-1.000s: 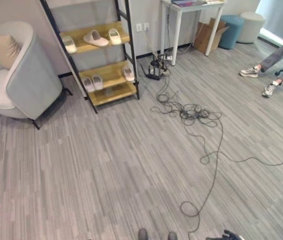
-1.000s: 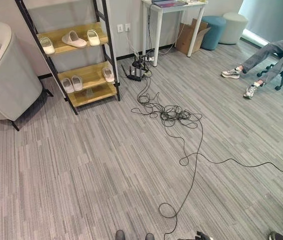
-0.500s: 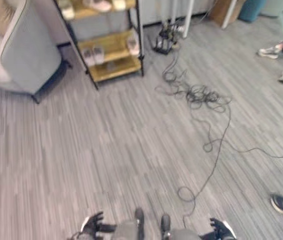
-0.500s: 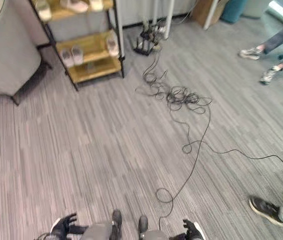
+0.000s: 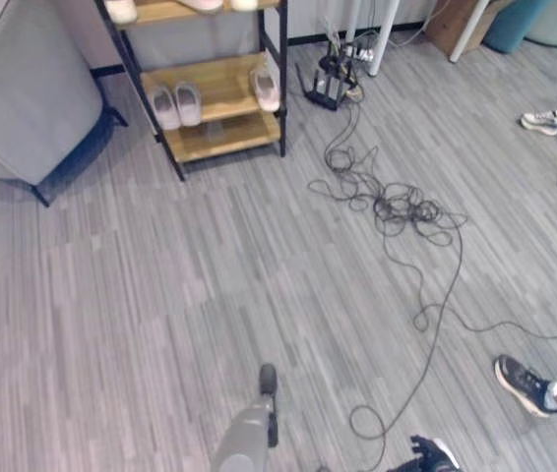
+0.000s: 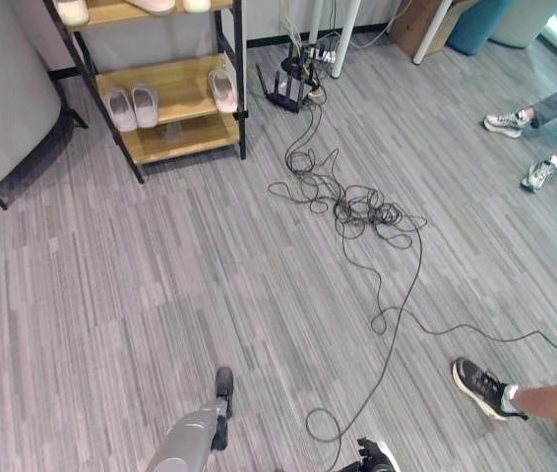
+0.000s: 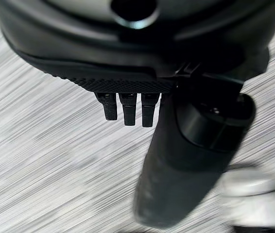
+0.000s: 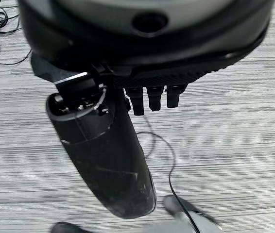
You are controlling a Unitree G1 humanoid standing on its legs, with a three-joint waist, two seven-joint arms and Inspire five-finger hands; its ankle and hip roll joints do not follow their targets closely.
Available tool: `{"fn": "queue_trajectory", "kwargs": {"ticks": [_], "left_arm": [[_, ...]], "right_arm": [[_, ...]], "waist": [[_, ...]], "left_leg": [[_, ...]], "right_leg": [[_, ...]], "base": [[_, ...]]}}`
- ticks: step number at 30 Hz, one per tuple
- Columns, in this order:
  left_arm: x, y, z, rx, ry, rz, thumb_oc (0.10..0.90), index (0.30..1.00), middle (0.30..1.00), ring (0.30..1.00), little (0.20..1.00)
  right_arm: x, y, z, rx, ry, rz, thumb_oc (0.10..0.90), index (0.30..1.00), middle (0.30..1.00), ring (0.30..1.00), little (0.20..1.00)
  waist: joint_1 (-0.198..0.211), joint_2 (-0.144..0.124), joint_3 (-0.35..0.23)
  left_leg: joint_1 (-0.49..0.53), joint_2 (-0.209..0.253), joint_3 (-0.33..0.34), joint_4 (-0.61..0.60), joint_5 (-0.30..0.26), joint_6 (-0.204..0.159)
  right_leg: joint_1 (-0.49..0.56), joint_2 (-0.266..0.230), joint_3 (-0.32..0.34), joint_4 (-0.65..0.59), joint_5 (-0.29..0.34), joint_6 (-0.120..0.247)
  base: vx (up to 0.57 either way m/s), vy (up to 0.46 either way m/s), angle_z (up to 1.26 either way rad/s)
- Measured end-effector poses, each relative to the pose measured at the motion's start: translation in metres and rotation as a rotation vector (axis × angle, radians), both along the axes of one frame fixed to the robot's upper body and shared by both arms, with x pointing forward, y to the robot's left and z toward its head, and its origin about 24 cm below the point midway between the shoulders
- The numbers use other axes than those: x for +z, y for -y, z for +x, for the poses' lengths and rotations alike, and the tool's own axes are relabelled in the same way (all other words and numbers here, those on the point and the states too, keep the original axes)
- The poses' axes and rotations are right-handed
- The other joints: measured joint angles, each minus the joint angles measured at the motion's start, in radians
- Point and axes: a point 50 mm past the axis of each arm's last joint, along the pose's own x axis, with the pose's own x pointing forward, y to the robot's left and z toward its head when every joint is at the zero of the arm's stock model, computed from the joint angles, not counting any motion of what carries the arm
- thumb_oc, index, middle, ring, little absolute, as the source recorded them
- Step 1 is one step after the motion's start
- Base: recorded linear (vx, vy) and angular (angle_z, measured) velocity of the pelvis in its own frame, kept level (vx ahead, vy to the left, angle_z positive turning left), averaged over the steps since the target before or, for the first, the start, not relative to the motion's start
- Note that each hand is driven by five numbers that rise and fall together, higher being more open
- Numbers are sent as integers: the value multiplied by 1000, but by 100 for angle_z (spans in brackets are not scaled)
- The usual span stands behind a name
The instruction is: Arrange the slippers neatly on the shoe rack.
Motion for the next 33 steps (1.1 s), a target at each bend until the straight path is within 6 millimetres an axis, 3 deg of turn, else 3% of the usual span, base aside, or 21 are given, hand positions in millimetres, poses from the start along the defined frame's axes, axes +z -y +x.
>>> {"fn": "queue_trajectory", "kwargs": {"ticks": [1,3,5,6,8,11,14,16,17,18,19,20,21,22,23,24,26,27,30,32,33], "left_arm": [[2,-2,10,-12,23,9,800,900,900,900,900],[9,1,43,-89,106,18,800,900,900,900,900],[17,10,74,-142,201,20,800,900,900,900,900],[22,13,86,-151,251,17,800,900,900,900,900],[29,20,103,-174,326,3,800,900,900,900,900],[30,31,110,-211,346,-16,800,900,900,900,900],[17,41,91,-227,254,-36,800,900,900,900,900],[7,41,64,-179,167,-54,800,900,900,900,900],[7,38,63,-150,162,-50,800,900,900,900,900],[5,37,58,-141,147,-42,800,900,900,900,900],[5,33,57,-108,146,-41,800,900,900,900,900],[6,31,59,-87,158,-45,800,900,900,900,900],[10,25,65,-66,182,-33,800,900,900,900,900],[11,22,68,-51,194,-28,800,900,900,900,900],[13,15,67,-25,208,-15,800,900,900,900,900],[15,14,72,-14,228,-19,800,900,900,900,900],[21,11,86,14,291,-34,800,900,900,900,900],[22,9,87,13,301,-35,800,900,900,900,900],[21,9,85,82,313,-65,800,900,900,900,900],[19,11,80,137,306,-85,800,900,900,900,900],[19,13,80,178,320,-107,800,900,900,900,900]], "right_arm": [[1,-1,3,5,7,6,800,900,900,900,900],[4,0,12,0,48,5,800,900,900,900,900],[10,6,23,24,89,-22,800,900,900,900,900],[12,11,25,32,95,-38,800,900,900,900,900],[13,16,21,33,87,-49,800,900,900,900,900],[8,16,7,27,44,-46,800,900,900,900,900],[4,17,-8,17,-21,-37,800,900,900,900,900],[1,17,-21,9,-55,-33,800,900,900,900,900],[-1,15,-31,6,-80,-27,800,900,900,900,900],[-1,17,-33,9,-91,-33,800,900,900,900,900],[-1,15,-25,2,-75,-26,800,900,900,900,900],[-1,13,-24,3,-69,-21,800,900,900,900,900],[0,14,-23,8,-48,-22,800,900,900,900,900],[2,16,-18,18,-34,-29,800,900,900,900,900],[6,18,-7,30,5,-47,800,900,900,900,900],[6,18,-5,36,13,-56,800,900,900,900,900],[11,19,13,82,55,-73,800,900,900,900,900],[14,18,19,101,71,-76,800,900,900,900,900],[18,16,29,154,109,-80,800,900,900,900,900],[18,11,32,229,99,-92,800,900,900,900,900],[18,9,33,247,100,-93,800,900,900,900,900]], "waist": [[1,-2,-1],[-15,9,0],[-51,51,-1],[-74,71,-5],[-116,82,-15],[-166,84,-26],[-182,85,-26],[-200,72,-34],[-194,58,-45],[-191,79,-62],[-190,78,-62],[-186,74,-66],[-162,65,-73],[-129,57,-67],[-101,68,-71],[-102,61,-68],[-81,23,-46],[-84,9,-38],[-77,23,-38],[-49,29,-37],[-32,45,-23]], "left_leg": [[18,-11,3,3,-25,10],[98,-29,9,9,-79,43],[189,-21,-18,-34,-112,57],[234,-14,-28,-57,-122,55],[294,-10,-41,-82,-143,39],[330,-13,-85,-92,-160,9],[391,-10,-107,-110,-207,-22],[446,-3,-138,-102,-261,-53],[474,1,-161,-88,-289,-74],[484,39,-180,-31,-326,-102],[384,80,-174,207,-357,-148],[294,100,-176,396,-347,-163],[158,151,-154,689,-257,-152],[102,190,-130,795,-200,-122],[47,215,-155,865,-177,-119],[17,219,-152,894,-188,-116],[-42,174,-119,817,-225,-120],[-54,153,-79,696,-236,-120],[-67,125,-12,412,-220,-136],[-52,99,-19,90,-125,-150],[-56,102,-15,4,-71,-146]], "right_leg": [[-35,-15,-2,92,18,20],[-127,-59,-10,374,96,13],[-184,-61,-71,424,69,-15],[-217,-53,-100,391,49,-18],[-299,-27,-111,244,31,-33],[-352,-4,-89,-91,95,-30],[-388,-1,-57,-391,301,-26],[-385,-11,-65,-374,328,-40],[-372,-8,-57,-337,344,-55],[-363,24,-62,-294,370,-66],[-326,48,-88,-285,357,-78],[-308,58,-104,-288,344,-100],[-280,70,-146,-308,340,-168],[-255,97,-151,-309,335,-203],[-225,133,-156,-307,305,-251],[-211,138,-166,-314,299,-254],[-148,128,-187,-335,275,-242],[-111,128,-210,-360,266,-224],[-37,152,-241,-426,233,-190],[21,179,-247,-498,222,-179],[39,197,-250,-496,220,-190]], "base": [[487,239,-16],[548,187,-5],[374,41,4],[644,-111,14],[756,-177,21],[535,-160,51],[468,-235,22],[400,-250,41],[380,-350,65],[308,-435,56],[405,-616,48],[247,-492,45],[319,-418,14],[312,-259,-9],[354,-141,-17],[384,-76,8],[283,-38,37],[372,18,50],[526,50,34],[292,38,22],[418,95,4]]}}
